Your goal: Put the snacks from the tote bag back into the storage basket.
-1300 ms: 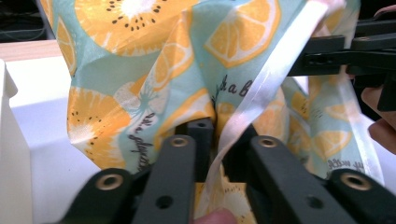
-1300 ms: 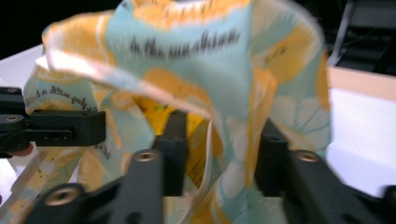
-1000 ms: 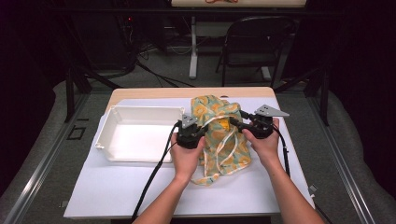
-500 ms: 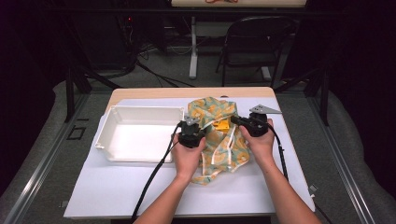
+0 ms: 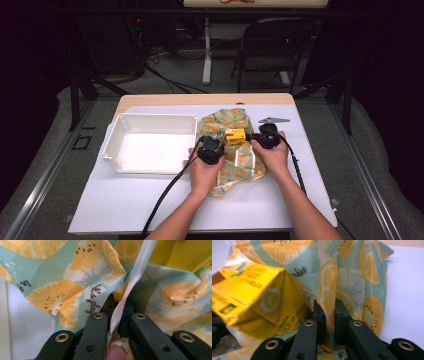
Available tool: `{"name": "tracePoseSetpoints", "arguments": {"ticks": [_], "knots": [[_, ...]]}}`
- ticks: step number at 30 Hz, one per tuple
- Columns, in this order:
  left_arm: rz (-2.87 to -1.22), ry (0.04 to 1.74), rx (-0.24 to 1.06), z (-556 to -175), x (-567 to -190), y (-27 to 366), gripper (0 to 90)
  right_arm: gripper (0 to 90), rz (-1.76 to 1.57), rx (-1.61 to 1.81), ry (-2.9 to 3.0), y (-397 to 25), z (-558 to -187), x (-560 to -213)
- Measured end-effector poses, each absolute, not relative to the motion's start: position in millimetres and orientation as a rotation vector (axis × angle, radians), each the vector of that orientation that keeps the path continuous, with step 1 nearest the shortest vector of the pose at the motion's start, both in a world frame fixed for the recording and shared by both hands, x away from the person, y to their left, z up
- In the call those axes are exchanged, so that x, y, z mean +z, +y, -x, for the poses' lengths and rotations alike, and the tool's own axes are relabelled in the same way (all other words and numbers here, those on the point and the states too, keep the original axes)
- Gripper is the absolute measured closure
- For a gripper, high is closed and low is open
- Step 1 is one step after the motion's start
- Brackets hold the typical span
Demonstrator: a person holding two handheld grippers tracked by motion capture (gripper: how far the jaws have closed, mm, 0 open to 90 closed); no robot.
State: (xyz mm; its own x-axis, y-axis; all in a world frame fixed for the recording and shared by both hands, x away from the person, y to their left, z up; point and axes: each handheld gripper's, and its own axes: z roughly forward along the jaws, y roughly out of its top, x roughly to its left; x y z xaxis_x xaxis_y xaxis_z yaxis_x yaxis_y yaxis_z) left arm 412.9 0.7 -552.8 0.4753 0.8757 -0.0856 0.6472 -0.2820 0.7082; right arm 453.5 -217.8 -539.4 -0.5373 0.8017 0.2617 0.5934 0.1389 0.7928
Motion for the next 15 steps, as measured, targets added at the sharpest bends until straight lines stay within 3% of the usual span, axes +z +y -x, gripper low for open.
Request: {"name": "tracePoseSetpoints", "arguments": {"ticks": [11, 15], "knots": [[-1.992, 1.274, 0.439, -408, -555, 3, 83.3, 86.9, -1.56, 1.168, 2.189, -231, -464, -563], [-1.981, 1.272, 0.428, -405, -552, 6, 76.7, 79.9, -1.528, 1.153, 2.183, -241, -459, -559]]}}
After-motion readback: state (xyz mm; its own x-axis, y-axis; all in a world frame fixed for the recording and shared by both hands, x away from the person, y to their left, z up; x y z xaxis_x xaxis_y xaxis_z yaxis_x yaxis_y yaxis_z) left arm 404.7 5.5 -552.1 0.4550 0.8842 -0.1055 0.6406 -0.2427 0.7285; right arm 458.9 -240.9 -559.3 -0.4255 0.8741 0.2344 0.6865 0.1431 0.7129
